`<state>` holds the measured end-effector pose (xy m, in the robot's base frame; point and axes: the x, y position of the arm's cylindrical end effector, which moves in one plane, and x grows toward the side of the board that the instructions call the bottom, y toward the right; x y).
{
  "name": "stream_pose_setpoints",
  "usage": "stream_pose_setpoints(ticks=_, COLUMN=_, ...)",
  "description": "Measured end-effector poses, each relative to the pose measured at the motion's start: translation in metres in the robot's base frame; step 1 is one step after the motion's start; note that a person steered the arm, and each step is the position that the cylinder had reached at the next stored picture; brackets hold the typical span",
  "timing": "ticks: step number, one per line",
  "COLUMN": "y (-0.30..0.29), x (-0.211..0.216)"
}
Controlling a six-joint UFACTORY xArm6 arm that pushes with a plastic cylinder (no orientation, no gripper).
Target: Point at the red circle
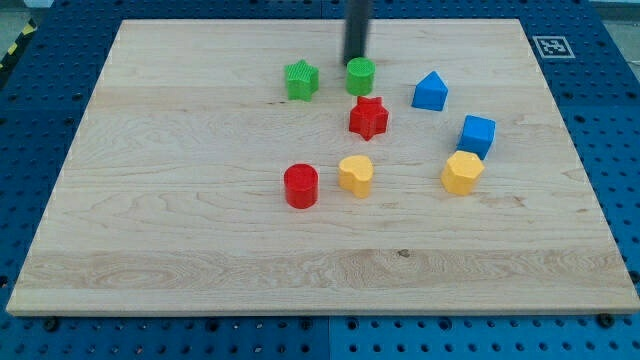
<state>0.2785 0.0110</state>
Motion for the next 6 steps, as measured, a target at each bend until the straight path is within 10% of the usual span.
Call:
stream_pose_setpoints(ticks=2, y=-0.171, x=0.004)
stream_pose_setpoints(ticks=6, y=-0.195, x=0.213)
